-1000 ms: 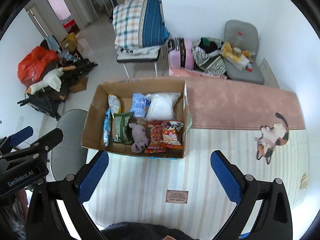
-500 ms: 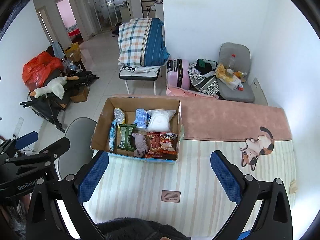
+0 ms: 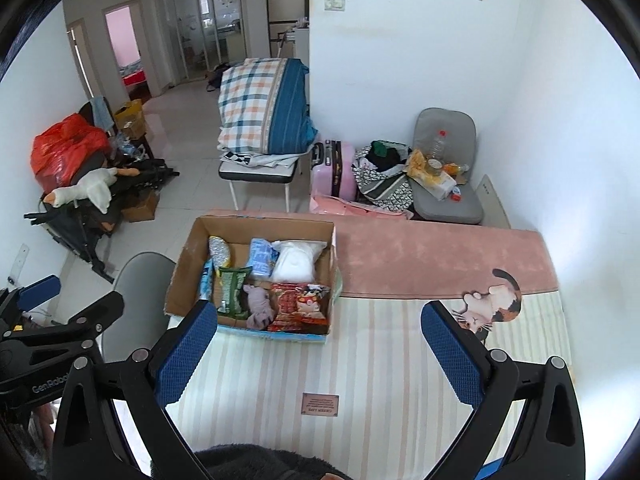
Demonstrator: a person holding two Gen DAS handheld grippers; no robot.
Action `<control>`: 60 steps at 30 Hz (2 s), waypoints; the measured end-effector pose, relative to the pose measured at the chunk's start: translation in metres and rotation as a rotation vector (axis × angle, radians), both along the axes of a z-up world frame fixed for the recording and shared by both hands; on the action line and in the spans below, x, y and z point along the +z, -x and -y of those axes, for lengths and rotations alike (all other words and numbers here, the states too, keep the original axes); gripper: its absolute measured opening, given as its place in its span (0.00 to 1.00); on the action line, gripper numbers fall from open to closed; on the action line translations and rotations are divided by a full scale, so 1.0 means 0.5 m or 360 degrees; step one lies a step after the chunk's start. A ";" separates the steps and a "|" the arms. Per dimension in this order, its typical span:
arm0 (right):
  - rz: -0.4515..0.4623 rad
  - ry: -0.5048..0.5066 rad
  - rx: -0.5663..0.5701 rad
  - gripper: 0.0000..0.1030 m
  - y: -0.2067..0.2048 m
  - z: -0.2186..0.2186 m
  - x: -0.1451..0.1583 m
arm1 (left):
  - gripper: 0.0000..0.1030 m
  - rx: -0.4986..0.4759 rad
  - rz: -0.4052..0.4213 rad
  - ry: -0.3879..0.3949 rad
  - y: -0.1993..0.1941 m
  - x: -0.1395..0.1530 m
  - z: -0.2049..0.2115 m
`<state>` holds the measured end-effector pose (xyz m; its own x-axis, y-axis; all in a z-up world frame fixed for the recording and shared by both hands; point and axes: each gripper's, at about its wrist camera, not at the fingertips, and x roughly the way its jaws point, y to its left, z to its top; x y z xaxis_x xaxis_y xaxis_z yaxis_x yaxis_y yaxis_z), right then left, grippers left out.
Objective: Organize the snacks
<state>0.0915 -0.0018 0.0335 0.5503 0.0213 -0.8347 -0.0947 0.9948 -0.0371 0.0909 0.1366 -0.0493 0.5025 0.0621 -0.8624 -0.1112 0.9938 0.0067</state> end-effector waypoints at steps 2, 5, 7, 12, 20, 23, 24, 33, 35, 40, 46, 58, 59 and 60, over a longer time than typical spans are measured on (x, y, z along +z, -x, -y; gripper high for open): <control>-0.0012 0.0009 -0.0020 1.00 -0.006 0.004 -0.010 | 0.96 0.0017 0.0002 -0.0010 -0.005 -0.006 -0.001; -0.0037 0.0019 -0.0042 1.00 -0.015 0.007 -0.029 | 0.96 0.0027 -0.0020 -0.0003 -0.016 -0.020 -0.003; -0.0058 0.0016 -0.0049 1.00 -0.024 0.008 -0.044 | 0.96 0.0028 -0.0031 -0.0017 -0.021 -0.030 -0.004; -0.0092 0.0042 -0.0071 1.00 -0.033 0.009 -0.073 | 0.96 0.0032 -0.0063 -0.0014 -0.033 -0.049 -0.004; -0.0110 0.0055 -0.0073 1.00 -0.040 0.010 -0.088 | 0.96 0.0033 -0.0063 -0.0011 -0.038 -0.050 -0.007; -0.0103 0.0053 -0.0075 1.00 -0.039 0.012 -0.089 | 0.96 0.0036 -0.0052 -0.0017 -0.040 -0.046 -0.008; -0.0101 0.0053 -0.0074 1.00 -0.040 0.010 -0.084 | 0.96 0.0040 -0.0048 -0.0014 -0.040 -0.046 -0.009; -0.0102 0.0048 -0.0074 1.00 -0.041 0.013 -0.082 | 0.96 0.0027 -0.0059 -0.0014 -0.037 -0.041 -0.005; -0.0100 0.0055 -0.0073 1.00 -0.041 0.013 -0.081 | 0.96 0.0027 -0.0061 -0.0008 -0.037 -0.041 -0.003; -0.0101 0.0048 -0.0072 1.00 -0.040 0.014 -0.081 | 0.96 0.0025 -0.0061 -0.0009 -0.038 -0.040 -0.002; -0.0103 0.0043 -0.0071 1.00 -0.036 0.017 -0.081 | 0.96 0.0007 -0.0054 -0.0017 -0.040 -0.039 0.003; -0.0092 0.0058 -0.0085 1.00 -0.037 0.027 -0.072 | 0.96 0.0003 -0.0049 -0.0021 -0.040 -0.039 0.006; -0.0090 0.0060 -0.0084 1.00 -0.036 0.027 -0.072 | 0.96 0.0003 -0.0050 -0.0020 -0.040 -0.039 0.006; -0.0093 0.0055 -0.0085 1.00 -0.037 0.026 -0.072 | 0.96 0.0003 -0.0049 -0.0019 -0.040 -0.039 0.007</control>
